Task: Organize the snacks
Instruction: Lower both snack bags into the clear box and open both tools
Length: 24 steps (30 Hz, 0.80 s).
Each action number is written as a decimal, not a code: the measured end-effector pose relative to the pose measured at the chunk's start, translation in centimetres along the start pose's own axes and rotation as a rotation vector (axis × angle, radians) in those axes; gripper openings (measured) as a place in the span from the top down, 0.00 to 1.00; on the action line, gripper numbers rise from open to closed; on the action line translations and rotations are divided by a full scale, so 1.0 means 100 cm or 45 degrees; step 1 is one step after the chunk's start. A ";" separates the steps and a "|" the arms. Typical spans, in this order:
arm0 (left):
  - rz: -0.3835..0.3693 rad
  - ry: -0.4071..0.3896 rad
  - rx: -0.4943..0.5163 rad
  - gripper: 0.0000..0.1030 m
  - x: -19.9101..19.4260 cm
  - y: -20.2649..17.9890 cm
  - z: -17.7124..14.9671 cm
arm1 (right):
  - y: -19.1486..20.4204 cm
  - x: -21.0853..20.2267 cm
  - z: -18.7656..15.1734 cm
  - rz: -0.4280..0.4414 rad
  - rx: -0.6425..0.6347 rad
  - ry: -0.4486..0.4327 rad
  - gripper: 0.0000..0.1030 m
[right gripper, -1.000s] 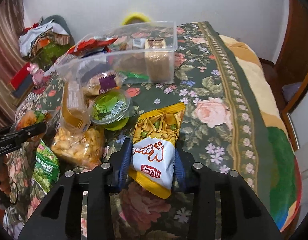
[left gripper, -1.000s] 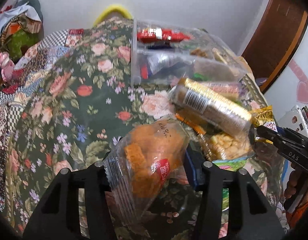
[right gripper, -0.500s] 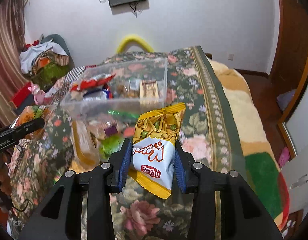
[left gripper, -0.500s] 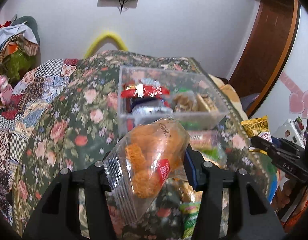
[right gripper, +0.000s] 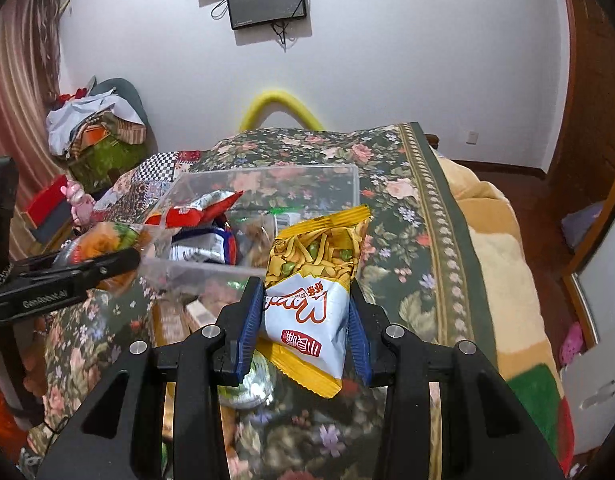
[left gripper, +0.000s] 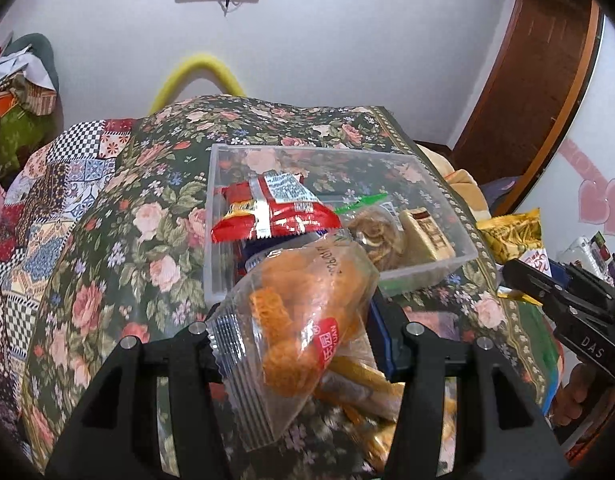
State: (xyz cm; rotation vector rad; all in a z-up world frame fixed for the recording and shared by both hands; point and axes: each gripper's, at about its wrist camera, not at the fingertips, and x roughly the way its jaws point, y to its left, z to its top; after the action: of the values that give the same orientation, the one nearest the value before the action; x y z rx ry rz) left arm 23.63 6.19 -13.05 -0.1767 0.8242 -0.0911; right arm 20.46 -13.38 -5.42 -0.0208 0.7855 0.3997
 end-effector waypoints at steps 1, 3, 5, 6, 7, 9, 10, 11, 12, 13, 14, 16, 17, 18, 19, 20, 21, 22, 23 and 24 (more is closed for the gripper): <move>0.003 0.003 0.007 0.49 0.004 0.000 0.002 | 0.002 0.004 0.003 0.006 -0.007 0.002 0.65; 0.009 0.009 0.016 0.49 0.012 0.001 0.006 | 0.006 0.013 0.011 0.020 -0.022 0.006 0.65; 0.015 0.020 0.018 0.49 0.021 0.003 0.009 | 0.009 0.020 0.017 0.037 -0.033 0.010 0.65; 0.021 0.025 0.017 0.49 0.026 0.005 0.011 | 0.012 0.026 0.021 0.048 -0.043 0.015 0.65; 0.023 0.027 0.015 0.49 0.030 0.006 0.012 | 0.015 0.029 0.024 0.054 -0.052 0.017 0.65; 0.016 0.017 0.001 0.49 0.034 0.010 0.015 | 0.022 0.039 0.030 0.066 -0.076 0.025 0.65; 0.016 0.014 -0.002 0.49 0.035 0.012 0.018 | 0.025 0.043 0.033 0.073 -0.088 0.032 0.65; 0.014 0.004 -0.007 0.49 0.037 0.014 0.020 | 0.028 0.047 0.035 0.080 -0.101 0.040 0.65; 0.012 -0.001 -0.009 0.49 0.037 0.014 0.022 | 0.032 0.053 0.036 0.086 -0.115 0.050 0.65; 0.012 -0.008 -0.010 0.49 0.039 0.015 0.025 | 0.036 0.058 0.038 0.088 -0.129 0.061 0.65; 0.017 -0.008 -0.008 0.49 0.041 0.016 0.027 | 0.040 0.065 0.039 0.089 -0.149 0.074 0.65; 0.035 -0.001 -0.001 0.49 0.049 0.018 0.030 | 0.044 0.073 0.040 0.089 -0.168 0.093 0.65; 0.038 0.006 -0.002 0.49 0.053 0.020 0.031 | 0.046 0.078 0.041 0.097 -0.173 0.106 0.65; 0.036 0.013 -0.005 0.49 0.057 0.021 0.031 | 0.047 0.084 0.042 0.107 -0.177 0.123 0.65; 0.033 0.014 -0.006 0.49 0.059 0.022 0.031 | 0.048 0.087 0.042 0.110 -0.180 0.133 0.65; 0.033 0.013 -0.007 0.49 0.060 0.023 0.030 | 0.049 0.090 0.041 0.112 -0.184 0.145 0.65; 0.035 0.009 -0.006 0.49 0.062 0.023 0.030 | 0.049 0.092 0.041 0.111 -0.186 0.150 0.65; 0.037 0.007 -0.007 0.49 0.063 0.024 0.029 | 0.049 0.094 0.041 0.111 -0.186 0.157 0.65; 0.032 0.009 -0.007 0.49 0.065 0.024 0.029 | 0.049 0.096 0.040 0.117 -0.182 0.169 0.64; 0.026 0.013 -0.006 0.48 0.066 0.025 0.028 | 0.047 0.098 0.040 0.126 -0.175 0.182 0.64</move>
State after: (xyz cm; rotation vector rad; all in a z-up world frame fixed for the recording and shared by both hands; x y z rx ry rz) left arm 30.20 7.99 -16.38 -0.1726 0.8363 -0.0708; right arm 27.76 -5.05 -8.80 -0.1404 0.9011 0.5501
